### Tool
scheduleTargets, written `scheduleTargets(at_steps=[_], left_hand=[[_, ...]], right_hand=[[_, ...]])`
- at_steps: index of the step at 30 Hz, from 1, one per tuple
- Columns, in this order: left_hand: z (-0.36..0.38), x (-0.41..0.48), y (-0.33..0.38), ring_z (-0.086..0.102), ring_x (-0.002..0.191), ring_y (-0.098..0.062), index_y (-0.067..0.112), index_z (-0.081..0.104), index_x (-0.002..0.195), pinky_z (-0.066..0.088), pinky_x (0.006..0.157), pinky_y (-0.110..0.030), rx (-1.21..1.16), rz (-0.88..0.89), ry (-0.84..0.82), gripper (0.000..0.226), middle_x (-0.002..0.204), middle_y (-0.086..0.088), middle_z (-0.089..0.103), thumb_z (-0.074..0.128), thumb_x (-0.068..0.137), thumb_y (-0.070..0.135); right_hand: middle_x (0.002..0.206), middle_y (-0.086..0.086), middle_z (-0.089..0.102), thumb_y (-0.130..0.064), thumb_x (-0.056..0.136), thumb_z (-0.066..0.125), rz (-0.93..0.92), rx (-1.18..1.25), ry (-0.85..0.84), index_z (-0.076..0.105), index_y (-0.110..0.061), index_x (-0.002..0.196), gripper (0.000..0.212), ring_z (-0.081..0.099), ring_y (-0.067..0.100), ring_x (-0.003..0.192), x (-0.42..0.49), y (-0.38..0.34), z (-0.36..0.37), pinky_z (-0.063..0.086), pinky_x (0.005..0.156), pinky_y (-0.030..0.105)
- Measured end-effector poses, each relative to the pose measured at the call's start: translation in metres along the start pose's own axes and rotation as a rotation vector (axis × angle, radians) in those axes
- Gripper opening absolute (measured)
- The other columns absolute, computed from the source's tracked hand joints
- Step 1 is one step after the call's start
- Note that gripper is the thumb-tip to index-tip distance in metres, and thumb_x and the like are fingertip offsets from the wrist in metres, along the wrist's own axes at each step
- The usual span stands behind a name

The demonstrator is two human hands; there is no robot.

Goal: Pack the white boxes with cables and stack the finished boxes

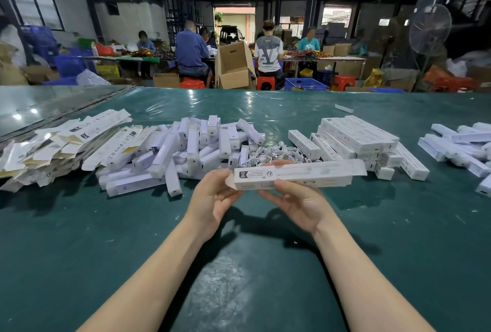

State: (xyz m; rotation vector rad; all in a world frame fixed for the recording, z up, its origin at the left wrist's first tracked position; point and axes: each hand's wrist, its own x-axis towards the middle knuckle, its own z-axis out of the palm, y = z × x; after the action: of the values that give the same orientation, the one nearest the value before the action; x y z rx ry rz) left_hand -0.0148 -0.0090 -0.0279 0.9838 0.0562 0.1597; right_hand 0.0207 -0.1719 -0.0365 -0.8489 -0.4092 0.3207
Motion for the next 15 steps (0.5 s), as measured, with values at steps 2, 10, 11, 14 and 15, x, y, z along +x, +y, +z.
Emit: scheduleTargets(at_steps=[2, 10, 11, 14, 15], left_hand=[[0.0008, -0.0003, 0.0001, 0.066, 0.069, -0.012, 0.008, 0.06, 0.078, 0.055, 0.061, -0.021, -0.025, -0.031, -0.035, 0.017, 0.076, -0.005, 0.07, 0.048, 0.09, 0.009], [0.0017, -0.0024, -0.0044, 0.063, 0.058, -0.006, 0.011, 0.06, 0.076, 0.055, 0.058, -0.019, 0.129, 0.1, 0.059, 0.015, 0.065, 0.002, 0.07, 0.054, 0.088, 0.004], [0.0018, -0.0024, -0.0047, 0.063, 0.059, -0.006, 0.011, 0.06, 0.076, 0.054, 0.058, -0.018, 0.115, 0.095, 0.066, 0.014, 0.065, 0.002, 0.07, 0.055, 0.088, 0.004], [0.0029, -0.0022, -0.007, 0.064, 0.06, -0.006, 0.011, 0.061, 0.078, 0.054, 0.056, -0.018, 0.035, 0.049, 0.09, 0.012, 0.066, 0.002, 0.07, 0.055, 0.087, 0.006], [0.0033, -0.002, -0.0074, 0.064, 0.061, -0.008, 0.011, 0.062, 0.078, 0.054, 0.056, -0.018, 0.006, 0.032, 0.103, 0.011, 0.066, 0.002, 0.07, 0.056, 0.086, 0.007]], right_hand=[[0.091, 0.007, 0.073, 0.008, 0.064, 0.056, -0.029, 0.005, -0.048, 0.075, -0.018, 0.078, 0.035, 0.069, 0.024, 0.089, -0.0011, -0.0032, -0.0018, 0.057, 0.076, 0.036], [0.098, 0.002, 0.072, 0.012, 0.068, 0.049, -0.068, -0.047, -0.176, 0.075, -0.021, 0.085, 0.045, 0.067, 0.021, 0.095, -0.0017, -0.0014, -0.0035, 0.053, 0.087, 0.033], [0.099, 0.002, 0.072, 0.012, 0.068, 0.052, -0.075, -0.046, -0.184, 0.075, -0.021, 0.085, 0.044, 0.067, 0.021, 0.096, -0.0015, -0.001, -0.0029, 0.053, 0.088, 0.034], [0.099, 0.002, 0.072, 0.007, 0.063, 0.061, -0.087, -0.036, -0.2, 0.074, -0.021, 0.085, 0.038, 0.067, 0.021, 0.096, -0.0009, -0.0003, -0.0014, 0.053, 0.088, 0.033], [0.099, 0.003, 0.072, 0.006, 0.062, 0.062, -0.089, -0.025, -0.201, 0.074, -0.021, 0.085, 0.038, 0.067, 0.021, 0.096, -0.0005, -0.0003, -0.0011, 0.053, 0.088, 0.034]])
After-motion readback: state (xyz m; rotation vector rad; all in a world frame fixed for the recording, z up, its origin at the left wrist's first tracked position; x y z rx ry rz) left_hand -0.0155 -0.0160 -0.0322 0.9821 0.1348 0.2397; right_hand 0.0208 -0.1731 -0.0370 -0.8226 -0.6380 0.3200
